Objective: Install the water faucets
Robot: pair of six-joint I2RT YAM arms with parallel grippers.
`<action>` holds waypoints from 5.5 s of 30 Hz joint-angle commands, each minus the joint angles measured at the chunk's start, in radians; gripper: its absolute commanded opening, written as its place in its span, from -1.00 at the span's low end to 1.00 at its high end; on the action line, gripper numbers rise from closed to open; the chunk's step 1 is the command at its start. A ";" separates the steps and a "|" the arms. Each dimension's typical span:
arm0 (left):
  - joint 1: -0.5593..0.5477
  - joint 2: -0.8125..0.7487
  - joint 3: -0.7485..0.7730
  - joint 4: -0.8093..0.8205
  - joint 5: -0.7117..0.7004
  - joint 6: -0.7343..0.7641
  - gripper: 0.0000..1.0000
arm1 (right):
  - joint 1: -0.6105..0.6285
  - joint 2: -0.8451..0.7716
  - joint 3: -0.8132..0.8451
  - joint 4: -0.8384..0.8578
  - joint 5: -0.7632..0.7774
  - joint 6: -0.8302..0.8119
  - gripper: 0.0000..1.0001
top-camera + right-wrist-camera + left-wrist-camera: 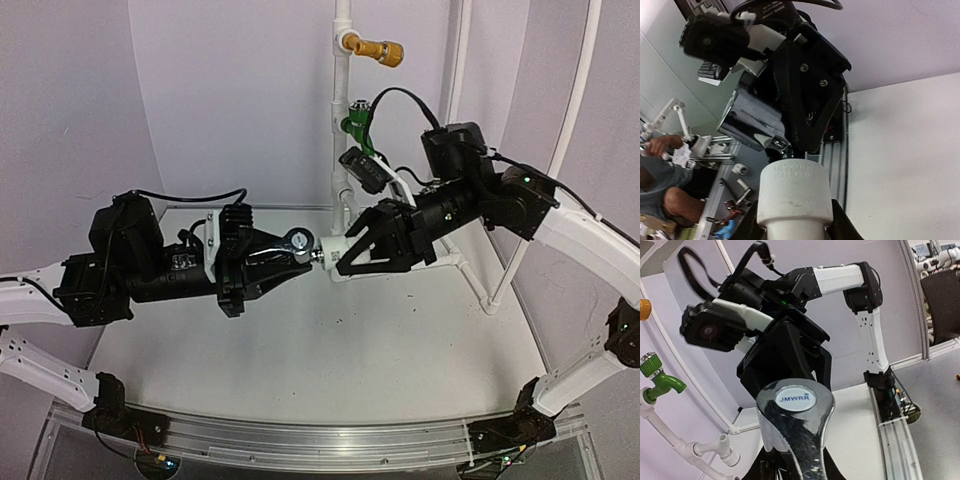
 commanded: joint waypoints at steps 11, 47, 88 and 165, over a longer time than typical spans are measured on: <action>-0.081 0.037 0.048 -0.089 -0.265 0.106 -1.00 | -0.069 0.039 0.082 0.094 0.075 0.152 0.23; 0.135 0.060 -0.053 0.409 0.291 -1.080 -1.00 | 0.209 -0.259 -0.199 0.326 0.736 -1.046 0.45; -0.051 0.020 0.025 -0.129 -0.104 0.145 -1.00 | -0.014 -0.111 -0.288 0.317 -0.151 0.309 -0.75; 0.056 0.019 0.020 -0.001 0.157 -0.076 -1.00 | 0.161 -0.165 -0.106 0.298 0.361 -0.131 -1.00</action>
